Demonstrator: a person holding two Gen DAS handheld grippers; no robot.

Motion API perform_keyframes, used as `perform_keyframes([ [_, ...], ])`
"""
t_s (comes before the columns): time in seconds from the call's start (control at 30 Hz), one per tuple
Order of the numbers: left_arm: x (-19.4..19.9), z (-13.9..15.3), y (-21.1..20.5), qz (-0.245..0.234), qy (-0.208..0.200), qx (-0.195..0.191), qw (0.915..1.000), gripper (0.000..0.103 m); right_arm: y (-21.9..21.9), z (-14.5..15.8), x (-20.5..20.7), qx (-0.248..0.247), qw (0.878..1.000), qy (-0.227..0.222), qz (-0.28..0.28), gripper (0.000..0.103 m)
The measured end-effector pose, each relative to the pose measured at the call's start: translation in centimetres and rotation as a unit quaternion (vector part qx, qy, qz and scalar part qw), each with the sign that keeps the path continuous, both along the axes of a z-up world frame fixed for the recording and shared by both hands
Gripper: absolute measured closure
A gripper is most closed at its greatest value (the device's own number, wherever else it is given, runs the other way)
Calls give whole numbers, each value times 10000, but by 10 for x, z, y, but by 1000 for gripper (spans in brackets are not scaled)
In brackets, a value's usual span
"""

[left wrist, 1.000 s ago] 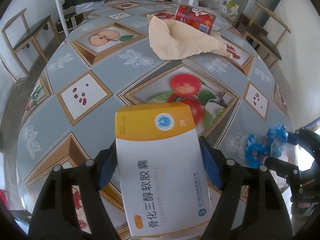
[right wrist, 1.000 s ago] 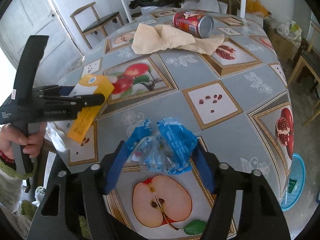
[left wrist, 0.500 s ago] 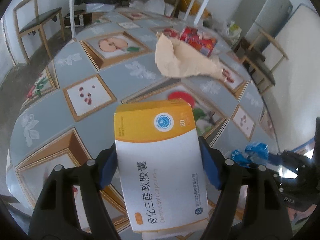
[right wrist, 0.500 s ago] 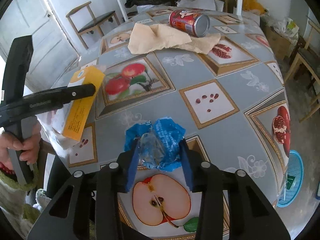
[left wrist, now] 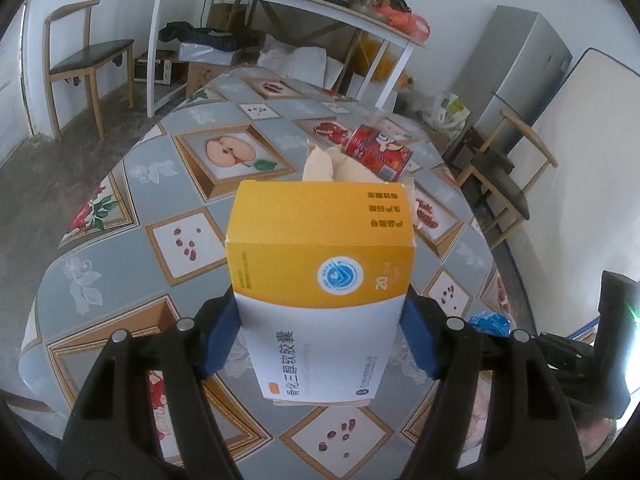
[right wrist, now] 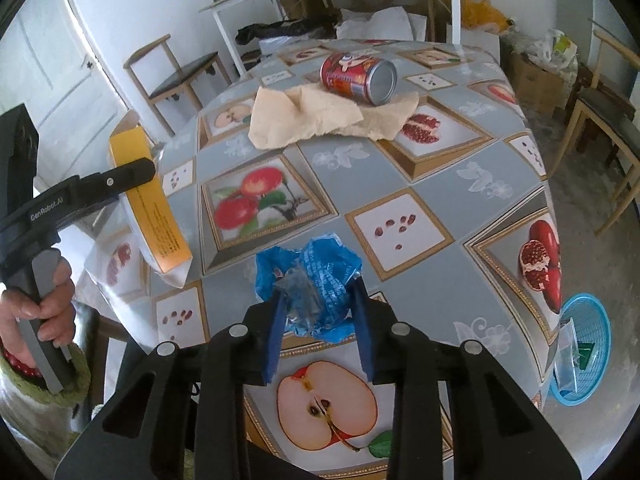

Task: Collect trash
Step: 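Lift the medicine box with the left tool while the right tool lifts the blue bag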

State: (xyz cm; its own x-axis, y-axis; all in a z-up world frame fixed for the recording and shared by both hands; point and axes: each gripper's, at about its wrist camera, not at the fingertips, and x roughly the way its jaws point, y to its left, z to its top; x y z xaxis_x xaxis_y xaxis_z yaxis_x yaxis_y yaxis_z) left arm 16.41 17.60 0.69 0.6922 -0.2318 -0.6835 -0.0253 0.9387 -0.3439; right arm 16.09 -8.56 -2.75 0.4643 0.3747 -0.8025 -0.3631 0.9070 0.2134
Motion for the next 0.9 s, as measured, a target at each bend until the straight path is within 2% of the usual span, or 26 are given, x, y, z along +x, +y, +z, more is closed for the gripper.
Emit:
perform_keyframes([
  [0.4,-8,18,3,28,-330,-138,9994,36,-10,19,1,224,9994,-198,-146,74],
  [0.9,-11,52,-30,-209,-739,-137,9970,36,-46,35,-6,603,9962,-448,-438,74],
])
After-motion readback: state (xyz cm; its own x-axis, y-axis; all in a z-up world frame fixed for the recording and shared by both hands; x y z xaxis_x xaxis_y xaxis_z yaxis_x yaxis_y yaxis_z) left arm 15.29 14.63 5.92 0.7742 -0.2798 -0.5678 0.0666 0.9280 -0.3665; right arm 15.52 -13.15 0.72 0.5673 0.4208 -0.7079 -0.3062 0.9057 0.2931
